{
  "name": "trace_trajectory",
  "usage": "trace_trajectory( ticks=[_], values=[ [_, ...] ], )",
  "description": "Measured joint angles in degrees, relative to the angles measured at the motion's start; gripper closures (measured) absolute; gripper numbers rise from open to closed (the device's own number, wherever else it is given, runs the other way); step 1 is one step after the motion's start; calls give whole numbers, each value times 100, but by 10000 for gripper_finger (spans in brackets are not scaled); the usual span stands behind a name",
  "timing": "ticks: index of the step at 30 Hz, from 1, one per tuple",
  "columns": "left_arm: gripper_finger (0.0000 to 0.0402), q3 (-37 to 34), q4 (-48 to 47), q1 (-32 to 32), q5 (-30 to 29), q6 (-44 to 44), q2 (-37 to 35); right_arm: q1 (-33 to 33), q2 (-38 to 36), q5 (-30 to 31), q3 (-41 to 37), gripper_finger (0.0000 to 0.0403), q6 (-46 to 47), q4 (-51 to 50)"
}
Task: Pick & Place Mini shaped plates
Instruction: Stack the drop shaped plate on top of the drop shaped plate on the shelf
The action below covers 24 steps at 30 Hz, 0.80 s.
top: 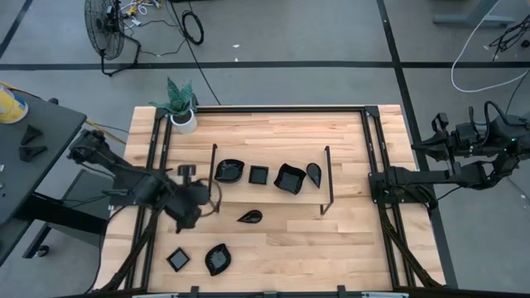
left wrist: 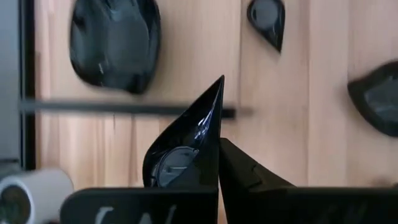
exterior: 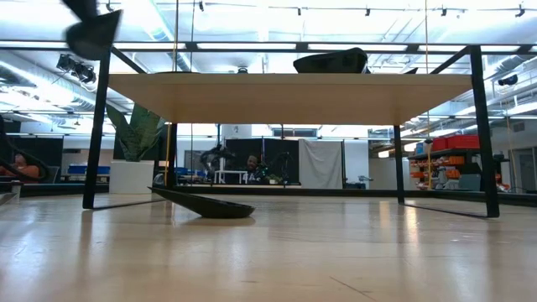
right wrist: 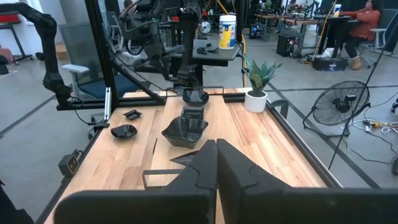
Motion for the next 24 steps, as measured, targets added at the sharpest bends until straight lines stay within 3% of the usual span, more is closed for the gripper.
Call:
trace_trajectory(
  ticks=[6,13,24],
  values=[
    [401,66,976,682,205,1184,39,0,0,0,1,396,0,-2],
    [401,66,1972,934,463,2144,281,1,0,0,2,396,-1,0],
    [401,64,3146,1138,520,2640,398,0,0,0,0,396,-2,0]
  ],
)
